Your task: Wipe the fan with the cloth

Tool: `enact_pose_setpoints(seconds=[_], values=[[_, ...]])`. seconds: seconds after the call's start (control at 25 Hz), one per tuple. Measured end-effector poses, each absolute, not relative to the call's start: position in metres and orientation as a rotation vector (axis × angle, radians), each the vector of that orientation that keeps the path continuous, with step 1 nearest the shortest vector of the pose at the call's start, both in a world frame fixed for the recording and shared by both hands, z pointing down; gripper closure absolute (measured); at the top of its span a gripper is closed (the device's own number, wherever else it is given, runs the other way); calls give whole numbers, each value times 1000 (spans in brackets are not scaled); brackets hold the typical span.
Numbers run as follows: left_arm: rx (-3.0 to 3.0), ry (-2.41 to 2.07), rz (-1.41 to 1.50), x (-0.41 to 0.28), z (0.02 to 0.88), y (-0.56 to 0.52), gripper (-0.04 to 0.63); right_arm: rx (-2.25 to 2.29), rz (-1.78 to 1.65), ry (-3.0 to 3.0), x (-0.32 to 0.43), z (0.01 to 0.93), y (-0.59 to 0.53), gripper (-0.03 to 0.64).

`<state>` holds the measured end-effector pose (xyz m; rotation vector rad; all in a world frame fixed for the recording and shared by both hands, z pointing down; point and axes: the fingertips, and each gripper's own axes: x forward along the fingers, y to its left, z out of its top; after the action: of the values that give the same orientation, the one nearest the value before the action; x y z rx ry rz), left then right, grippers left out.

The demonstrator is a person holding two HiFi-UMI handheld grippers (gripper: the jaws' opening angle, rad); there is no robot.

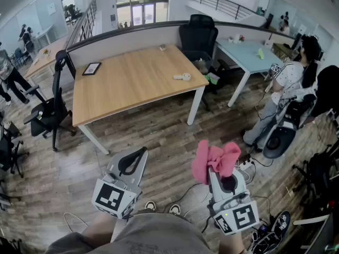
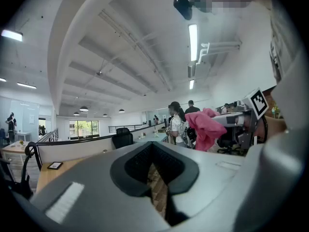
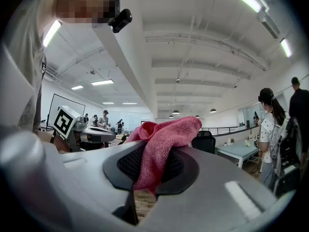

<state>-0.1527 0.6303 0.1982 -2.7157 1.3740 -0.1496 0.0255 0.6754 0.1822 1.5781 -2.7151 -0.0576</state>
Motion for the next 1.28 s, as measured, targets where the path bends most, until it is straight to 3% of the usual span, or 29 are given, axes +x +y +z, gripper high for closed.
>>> enact_pose_setpoints(seconds=[0.8, 0.84, 0.88, 0.92, 1.0, 1.28], values=[[-2707, 1457, -162, -80, 214, 622, 594, 1550, 98, -2774, 100, 208, 661, 555], [-2734, 1463, -126, -76, 213, 620, 560, 1545, 103, -2773, 102, 210, 660, 555], [-2764, 1465, -92, -74, 213, 617, 381, 1544, 109, -2771, 105, 212, 660, 555], [-2785, 1468, -74, -72, 213, 614, 303, 1547, 113, -2767, 108, 214, 658, 555], [-2790, 1466, -96, -70, 215, 607, 271, 1558, 116, -2752, 114, 217, 653, 555], [-2782, 1479, -112, -72, 220, 564, 272, 1559, 133, -2753, 112, 218, 611, 555]])
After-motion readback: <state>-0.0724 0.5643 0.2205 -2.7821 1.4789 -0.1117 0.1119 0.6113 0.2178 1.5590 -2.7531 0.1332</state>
